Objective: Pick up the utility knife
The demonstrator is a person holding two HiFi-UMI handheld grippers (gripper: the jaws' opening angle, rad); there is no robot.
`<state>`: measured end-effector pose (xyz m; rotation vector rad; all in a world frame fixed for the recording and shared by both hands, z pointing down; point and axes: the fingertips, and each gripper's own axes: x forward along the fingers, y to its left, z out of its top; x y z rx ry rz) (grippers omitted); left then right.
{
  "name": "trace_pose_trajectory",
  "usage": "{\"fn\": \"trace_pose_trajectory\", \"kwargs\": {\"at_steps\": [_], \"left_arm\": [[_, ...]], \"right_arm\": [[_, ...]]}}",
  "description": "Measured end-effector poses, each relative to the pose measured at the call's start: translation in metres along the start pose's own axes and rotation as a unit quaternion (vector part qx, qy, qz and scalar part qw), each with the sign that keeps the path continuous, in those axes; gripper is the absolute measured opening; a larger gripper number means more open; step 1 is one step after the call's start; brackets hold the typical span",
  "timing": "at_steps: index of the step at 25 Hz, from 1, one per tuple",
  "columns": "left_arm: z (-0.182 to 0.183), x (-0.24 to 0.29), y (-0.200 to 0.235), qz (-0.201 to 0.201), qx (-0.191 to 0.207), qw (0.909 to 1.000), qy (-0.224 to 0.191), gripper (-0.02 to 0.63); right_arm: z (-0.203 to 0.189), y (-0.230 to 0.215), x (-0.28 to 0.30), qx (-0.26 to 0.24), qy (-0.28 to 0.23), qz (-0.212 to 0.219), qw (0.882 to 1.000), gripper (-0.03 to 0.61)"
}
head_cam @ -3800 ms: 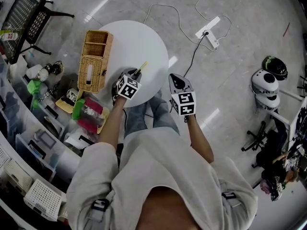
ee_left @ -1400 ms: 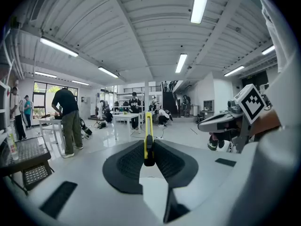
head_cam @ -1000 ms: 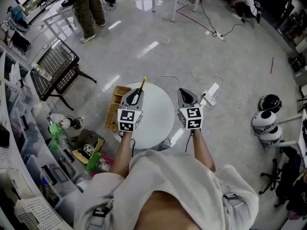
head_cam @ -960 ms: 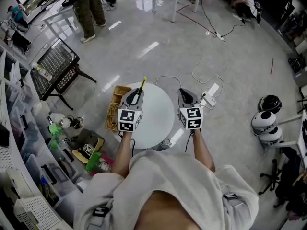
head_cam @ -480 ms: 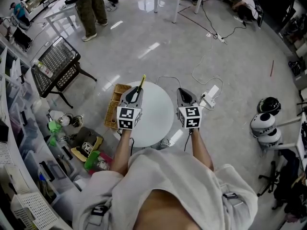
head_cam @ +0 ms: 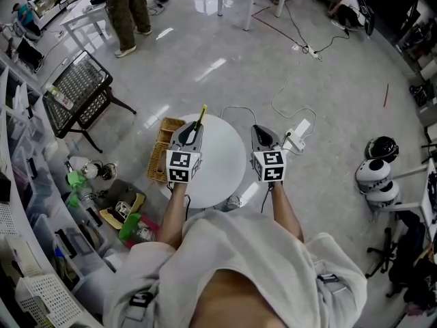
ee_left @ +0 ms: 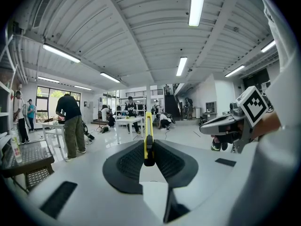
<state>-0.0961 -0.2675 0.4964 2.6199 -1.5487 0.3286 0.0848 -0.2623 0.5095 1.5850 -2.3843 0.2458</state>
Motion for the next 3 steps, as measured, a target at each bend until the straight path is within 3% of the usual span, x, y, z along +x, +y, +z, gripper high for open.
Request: {"fn": "trace_pose_trajectory", "kwargs": {"at_steps": [3], "left_arm": [[-0.003,0.0023,-0.0007,0.0,-0.003,1.0,0.002,0.074]], "right_arm": [[-0.0041,-0.0045,0.0019,-0.004,0.001,-0.004,1.0,0.031]]}}
